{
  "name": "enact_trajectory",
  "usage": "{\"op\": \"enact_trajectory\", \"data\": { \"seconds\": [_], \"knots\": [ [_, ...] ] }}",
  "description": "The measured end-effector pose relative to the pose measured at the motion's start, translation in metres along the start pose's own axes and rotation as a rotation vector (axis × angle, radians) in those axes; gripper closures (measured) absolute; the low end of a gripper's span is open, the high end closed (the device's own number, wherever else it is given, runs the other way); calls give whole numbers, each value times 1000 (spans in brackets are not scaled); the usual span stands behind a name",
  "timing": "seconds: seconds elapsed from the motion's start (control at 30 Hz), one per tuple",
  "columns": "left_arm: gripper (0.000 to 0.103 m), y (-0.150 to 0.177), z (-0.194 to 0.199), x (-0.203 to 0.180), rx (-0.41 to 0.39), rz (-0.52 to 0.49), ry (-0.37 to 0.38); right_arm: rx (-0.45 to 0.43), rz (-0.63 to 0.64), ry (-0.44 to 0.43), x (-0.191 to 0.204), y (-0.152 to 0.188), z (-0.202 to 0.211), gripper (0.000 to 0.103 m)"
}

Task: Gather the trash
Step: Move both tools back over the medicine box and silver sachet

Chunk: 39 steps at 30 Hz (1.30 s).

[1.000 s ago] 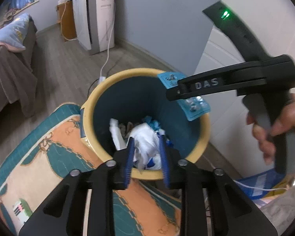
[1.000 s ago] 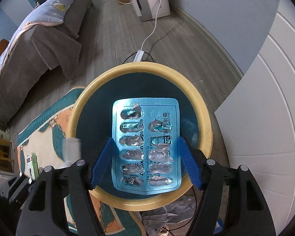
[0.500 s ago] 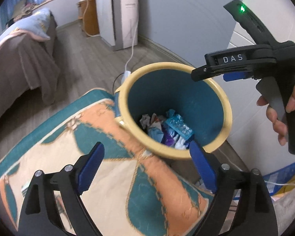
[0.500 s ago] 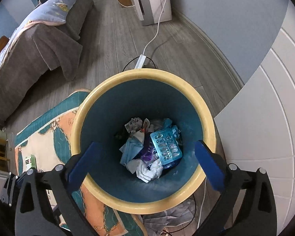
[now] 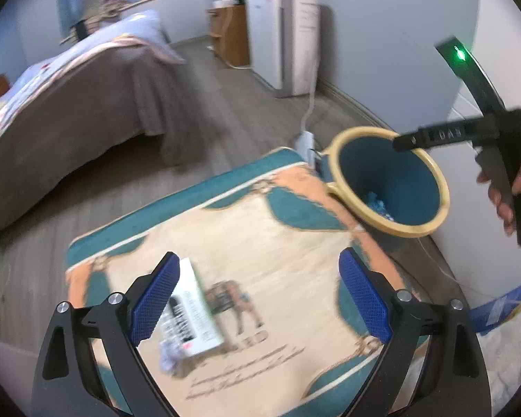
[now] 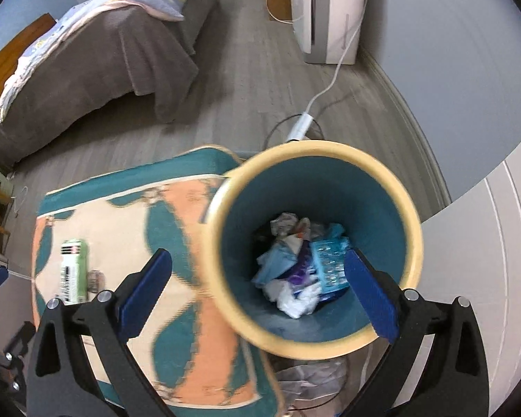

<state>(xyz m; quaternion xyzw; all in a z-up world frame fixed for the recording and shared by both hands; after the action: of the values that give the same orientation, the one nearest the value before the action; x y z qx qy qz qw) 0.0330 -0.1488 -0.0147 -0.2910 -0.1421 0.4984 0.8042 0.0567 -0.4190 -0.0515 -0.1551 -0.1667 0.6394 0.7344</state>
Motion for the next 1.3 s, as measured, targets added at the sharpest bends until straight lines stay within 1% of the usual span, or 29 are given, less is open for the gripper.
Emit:
{"op": "enact_trajectory", "data": {
  "seconds": [0.1,0.17,0.33,0.43,0.53,0.67,0.87,0.9,1.13,1.3],
  "knots": [
    [11,3,24,24,-31,26,-39,18,-23,-48,27,7,1,6],
    [10,5,35,36,-43,46,-51,20,-11,-72,48,9,3,6],
    [9,15,56,67,-74,122,-69,-5,52,-44,90,13,10,6],
    [9,23,61,82,-85,149,-73,3,63,-48,111,19,7,6],
    [9,33,59,95,-84,154,-93,25,81,-56,130,24,-1,6],
    [9,45,54,118,-64,202,-89,47,110,-47,152,30,-12,6],
    [9,66,34,150,-3,256,-108,109,75,-78,177,33,-42,6],
    [9,70,28,154,15,258,-112,109,78,-83,181,33,-44,6],
    [9,92,-5,162,114,255,-118,126,122,-73,211,21,-66,6],
    [9,106,-33,159,180,262,-88,152,153,-52,221,18,-83,6]
  ]
}}
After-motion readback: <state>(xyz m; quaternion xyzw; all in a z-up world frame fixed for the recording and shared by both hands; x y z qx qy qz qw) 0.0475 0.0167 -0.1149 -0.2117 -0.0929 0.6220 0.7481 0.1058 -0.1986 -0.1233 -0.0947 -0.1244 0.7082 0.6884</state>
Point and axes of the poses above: each gripper's, at about its wrist camera, not at the fingertips, and z roughly against the way its jaws point, x to its left, y to its underside, the point moved 3 cm from there along -z, roughly the way its jaws point, and after that the axes turned 10 degrees about z, right-handed, at the moved point
